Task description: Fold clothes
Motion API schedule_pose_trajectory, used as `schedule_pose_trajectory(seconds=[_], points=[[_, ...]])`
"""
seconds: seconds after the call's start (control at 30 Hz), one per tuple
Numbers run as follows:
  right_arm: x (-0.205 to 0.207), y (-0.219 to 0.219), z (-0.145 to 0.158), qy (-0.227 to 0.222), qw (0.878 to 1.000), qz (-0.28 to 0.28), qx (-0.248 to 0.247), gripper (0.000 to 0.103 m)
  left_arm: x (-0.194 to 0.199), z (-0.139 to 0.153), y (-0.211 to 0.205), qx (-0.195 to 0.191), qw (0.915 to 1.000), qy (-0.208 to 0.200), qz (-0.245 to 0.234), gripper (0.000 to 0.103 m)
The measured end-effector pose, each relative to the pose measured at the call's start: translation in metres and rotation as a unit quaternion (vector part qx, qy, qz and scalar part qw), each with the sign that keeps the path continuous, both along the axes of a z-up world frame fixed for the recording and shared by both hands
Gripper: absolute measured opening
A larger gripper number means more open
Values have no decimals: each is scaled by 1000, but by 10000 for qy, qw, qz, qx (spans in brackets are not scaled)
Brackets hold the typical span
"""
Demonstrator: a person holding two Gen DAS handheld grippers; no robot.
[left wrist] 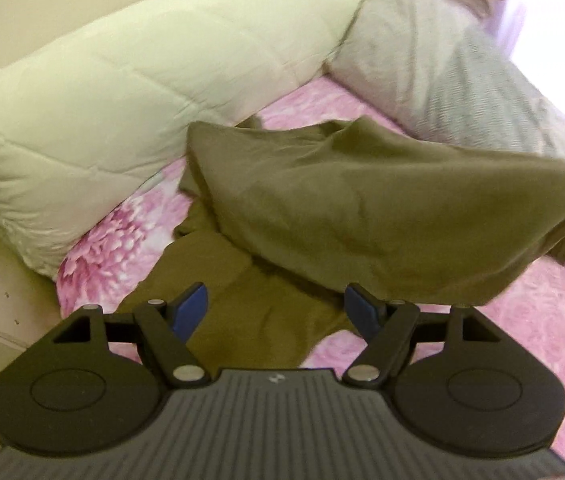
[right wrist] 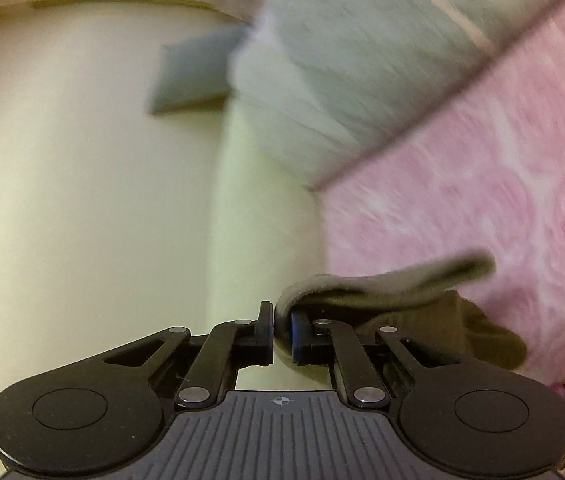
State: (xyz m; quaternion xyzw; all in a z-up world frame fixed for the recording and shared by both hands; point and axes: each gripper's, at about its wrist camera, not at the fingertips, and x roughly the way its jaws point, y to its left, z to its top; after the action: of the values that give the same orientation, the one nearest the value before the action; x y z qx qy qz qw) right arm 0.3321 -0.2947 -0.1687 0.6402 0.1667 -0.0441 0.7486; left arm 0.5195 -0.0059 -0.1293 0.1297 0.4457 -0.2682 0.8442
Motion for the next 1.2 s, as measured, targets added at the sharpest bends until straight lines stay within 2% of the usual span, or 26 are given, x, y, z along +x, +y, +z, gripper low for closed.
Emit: schedule_pose_trajectory(seconds=[0.13, 0.27, 0.47, 0.67, 0.77, 0.83, 0.9, 0.97, 1.0, 1.03, 1.07, 1.1, 1.2], points=[[-54, 5, 54, -590, 9977, -287, -167, 6, -34, 23, -2, -165, 9992, -206, -300, 73], [-110, 21, 100, -815, 9953, -315, -411, 6, -74, 43, -6, -290, 9972, -400, -567, 73], [-232, 32, 150, -909, 9908, -728, -688, 6, -146, 62, -20, -459, 9912, -488, -1144, 73], [-356, 67, 194, -984, 9837, -1302, -756, 6, -225, 77, -40, -709, 9789, -547, -1838, 72], [-425, 80, 228, -1139, 9701, -1866, -1055, 6, -269, 86, -54, -851, 9693, -521, -2248, 72], [-452, 88, 247, -1283, 9556, -2263, -1384, 6, -300, 88, -67, -902, 9632, -457, -2491, 72], [-472, 81, 259, -1214, 9346, -2784, -1849, 6, -331, 89, -80, -928, 9564, -390, -2740, 72], [-468, 60, 257, -577, 9318, -2824, -2204, 7, -362, 89, -93, -876, 9496, -306, -2996, 72], [-455, 43, 245, 63, 9456, -2512, -2066, 19, -378, 87, -97, -826, 9455, -261, -3140, 72], [-441, 26, 232, 738, 9556, -2147, -1879, 56, -393, 85, -101, -773, 9411, -216, -3286, 72], [-429, 9, 211, 1449, 9617, -1821, -1450, 74, -407, 84, -104, -678, 9368, -192, -3426, 72], [-429, 1, 183, 1964, 9586, -1796, -1018, 78, -419, 83, -106, -556, 9326, -195, -3560, 72], [-457, 16, 139, 2428, 9464, -2002, -730, 78, -441, 71, -105, -311, 9213, -219, -3869, 73]])
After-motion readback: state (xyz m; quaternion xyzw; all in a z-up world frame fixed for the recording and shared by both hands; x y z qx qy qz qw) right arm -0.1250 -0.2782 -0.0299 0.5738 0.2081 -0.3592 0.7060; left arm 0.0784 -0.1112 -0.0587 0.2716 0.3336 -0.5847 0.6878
